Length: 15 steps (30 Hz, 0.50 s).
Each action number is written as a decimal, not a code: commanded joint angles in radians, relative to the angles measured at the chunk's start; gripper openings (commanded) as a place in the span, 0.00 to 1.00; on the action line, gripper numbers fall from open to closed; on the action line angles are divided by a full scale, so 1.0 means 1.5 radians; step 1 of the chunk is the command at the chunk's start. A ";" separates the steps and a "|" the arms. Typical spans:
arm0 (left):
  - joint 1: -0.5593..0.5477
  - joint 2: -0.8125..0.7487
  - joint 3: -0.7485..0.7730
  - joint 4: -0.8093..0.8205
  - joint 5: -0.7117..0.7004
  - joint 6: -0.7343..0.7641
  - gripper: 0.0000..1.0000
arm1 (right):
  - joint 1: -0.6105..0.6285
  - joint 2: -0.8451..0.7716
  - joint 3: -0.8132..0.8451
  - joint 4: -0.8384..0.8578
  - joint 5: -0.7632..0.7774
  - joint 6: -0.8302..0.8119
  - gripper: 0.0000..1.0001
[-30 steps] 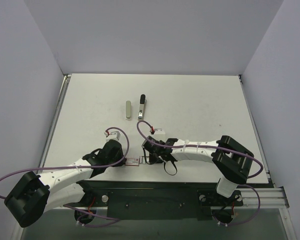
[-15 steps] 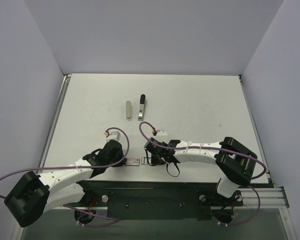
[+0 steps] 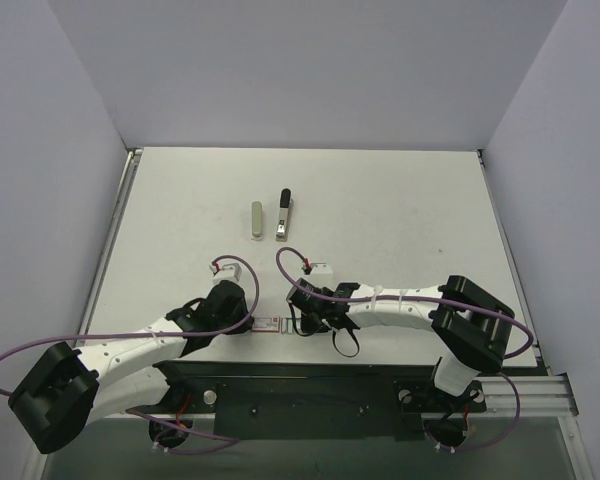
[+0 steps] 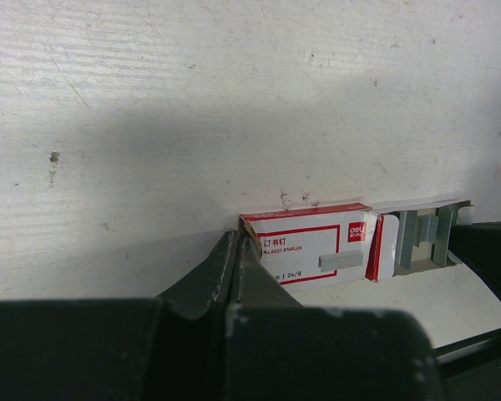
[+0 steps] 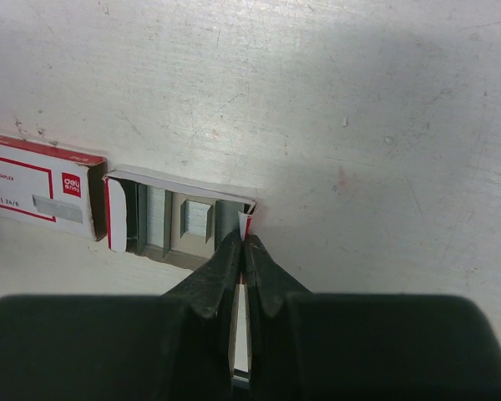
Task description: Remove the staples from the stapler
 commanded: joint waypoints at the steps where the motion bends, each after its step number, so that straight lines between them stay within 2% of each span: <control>1: -0.006 -0.002 -0.005 -0.031 -0.004 -0.003 0.00 | 0.004 0.002 0.022 -0.022 0.012 0.007 0.00; 15: -0.013 -0.008 -0.006 -0.030 0.001 -0.007 0.00 | -0.003 0.018 0.037 -0.025 0.012 0.004 0.00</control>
